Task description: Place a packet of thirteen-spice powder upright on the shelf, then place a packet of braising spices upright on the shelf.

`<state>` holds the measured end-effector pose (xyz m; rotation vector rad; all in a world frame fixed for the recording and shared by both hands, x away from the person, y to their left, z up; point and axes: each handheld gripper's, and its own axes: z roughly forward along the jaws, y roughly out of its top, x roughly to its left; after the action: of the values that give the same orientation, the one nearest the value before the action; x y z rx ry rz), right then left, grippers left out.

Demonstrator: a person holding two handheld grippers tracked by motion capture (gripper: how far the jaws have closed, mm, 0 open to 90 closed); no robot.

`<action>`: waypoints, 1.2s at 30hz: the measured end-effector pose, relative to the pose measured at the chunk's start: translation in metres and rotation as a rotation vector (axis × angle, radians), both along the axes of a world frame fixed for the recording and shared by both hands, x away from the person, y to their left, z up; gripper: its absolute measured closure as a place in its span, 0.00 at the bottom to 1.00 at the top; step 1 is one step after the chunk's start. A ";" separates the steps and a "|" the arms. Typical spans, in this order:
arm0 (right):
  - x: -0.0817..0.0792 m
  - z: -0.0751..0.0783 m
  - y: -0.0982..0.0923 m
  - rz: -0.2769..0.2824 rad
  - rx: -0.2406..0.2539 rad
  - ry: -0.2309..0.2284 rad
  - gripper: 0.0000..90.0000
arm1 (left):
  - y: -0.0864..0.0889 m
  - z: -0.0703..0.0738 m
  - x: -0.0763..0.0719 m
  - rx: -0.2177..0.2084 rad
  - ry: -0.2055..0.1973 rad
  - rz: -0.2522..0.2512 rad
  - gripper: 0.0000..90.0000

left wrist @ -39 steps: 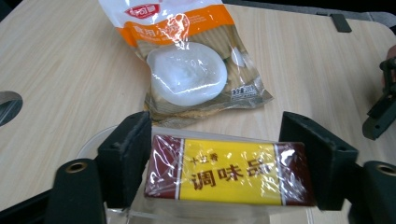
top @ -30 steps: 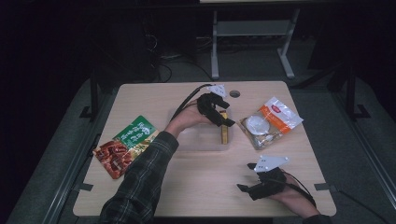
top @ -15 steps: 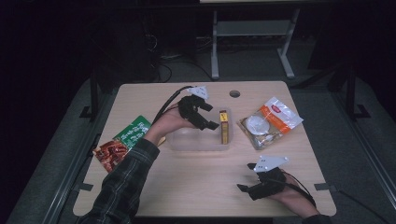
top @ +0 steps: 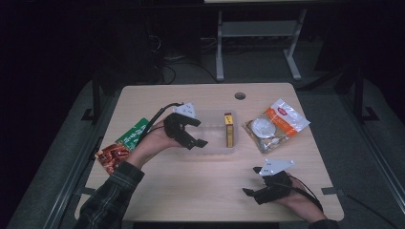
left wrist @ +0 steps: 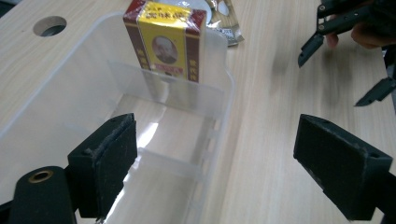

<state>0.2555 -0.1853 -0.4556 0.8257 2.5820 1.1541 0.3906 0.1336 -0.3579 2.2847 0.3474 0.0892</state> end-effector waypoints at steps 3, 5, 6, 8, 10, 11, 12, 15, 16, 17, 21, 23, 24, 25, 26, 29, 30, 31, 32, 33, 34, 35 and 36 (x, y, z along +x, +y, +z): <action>0.000 0.000 0.000 0.002 -0.003 -0.001 0.17 | 0.007 -0.003 -0.007 -0.007 -0.006 0.015 0.15; 0.000 0.000 0.000 0.002 -0.003 -0.002 0.17 | 0.014 -0.008 -0.016 -0.008 -0.007 0.026 0.15; 0.000 0.000 0.000 -0.001 -0.003 -0.002 0.17 | 0.021 -0.013 -0.025 -0.006 -0.003 0.034 0.15; 0.000 -0.001 0.000 -0.001 -0.003 -0.003 0.17 | 0.028 -0.019 -0.033 -0.009 -0.003 0.044 0.15; 0.000 -0.001 0.000 -0.002 -0.005 -0.003 0.17 | 0.035 -0.026 -0.041 -0.014 -0.009 0.056 0.15; 0.001 -0.001 0.001 -0.002 -0.005 -0.003 0.17 | 0.038 -0.029 -0.045 -0.013 -0.013 0.060 0.16; 0.000 -0.001 0.001 -0.004 -0.005 -0.001 0.17 | 0.038 -0.029 -0.045 -0.013 -0.013 0.060 0.16; 0.001 -0.001 0.001 -0.004 -0.008 -0.001 0.17 | 0.051 -0.042 -0.058 -0.028 -0.014 0.085 0.16; 0.001 -0.001 0.001 -0.004 -0.008 -0.001 0.17 | 0.051 -0.042 -0.058 -0.028 -0.014 0.085 0.16; 0.001 -0.001 0.001 -0.004 -0.010 0.001 0.17 | 0.056 -0.046 -0.065 -0.018 -0.017 0.090 0.16; 0.000 -0.001 0.002 -0.003 -0.012 0.001 0.17 | 0.067 -0.055 -0.078 -0.021 -0.006 0.109 0.16; 0.001 -0.001 0.001 -0.004 -0.012 0.002 0.17 | 0.071 -0.058 -0.084 -0.016 -0.002 0.115 0.16; 0.001 -0.001 0.001 -0.004 -0.012 0.002 0.17 | 0.071 -0.058 -0.084 -0.016 -0.002 0.115 0.16; 0.001 0.000 0.001 -0.007 -0.015 0.005 0.16 | 0.073 -0.060 -0.088 -0.021 0.004 0.120 0.16; 0.002 0.001 0.001 -0.013 -0.013 0.014 0.15 | 0.075 -0.061 -0.091 -0.023 0.006 0.119 0.16; 0.004 0.005 -0.001 -0.023 -0.015 0.026 0.13 | 0.083 -0.067 -0.106 0.003 -0.003 0.123 0.16; 0.005 0.006 -0.002 -0.026 -0.016 0.022 0.14 | 0.085 -0.069 -0.110 0.001 -0.001 0.129 0.16; 0.006 0.007 -0.002 -0.030 -0.012 0.026 0.15 | 0.085 -0.069 -0.110 0.001 -0.001 0.129 0.16; 0.006 0.007 -0.002 -0.030 -0.012 0.026 0.15 | 0.087 -0.070 -0.113 0.001 0.000 0.133 0.16; 0.009 0.008 -0.003 -0.039 -0.013 0.031 0.15 | 0.091 -0.073 -0.118 -0.003 0.009 0.137 0.16; 0.009 0.008 -0.003 -0.039 -0.013 0.031 0.15 | 0.091 -0.073 -0.118 -0.003 0.009 0.137 0.16; 0.010 0.008 -0.003 -0.044 -0.019 0.026 0.15 | 0.093 -0.075 -0.121 0.004 0.010 0.141 0.16; 0.011 0.007 -0.002 -0.048 -0.024 0.036 0.16 | 0.095 -0.075 -0.123 0.005 0.012 0.144 0.16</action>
<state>0.2661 -0.1871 -0.4482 0.9055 2.5842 1.1034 0.2677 0.2286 -0.4331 2.2642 0.5179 0.1499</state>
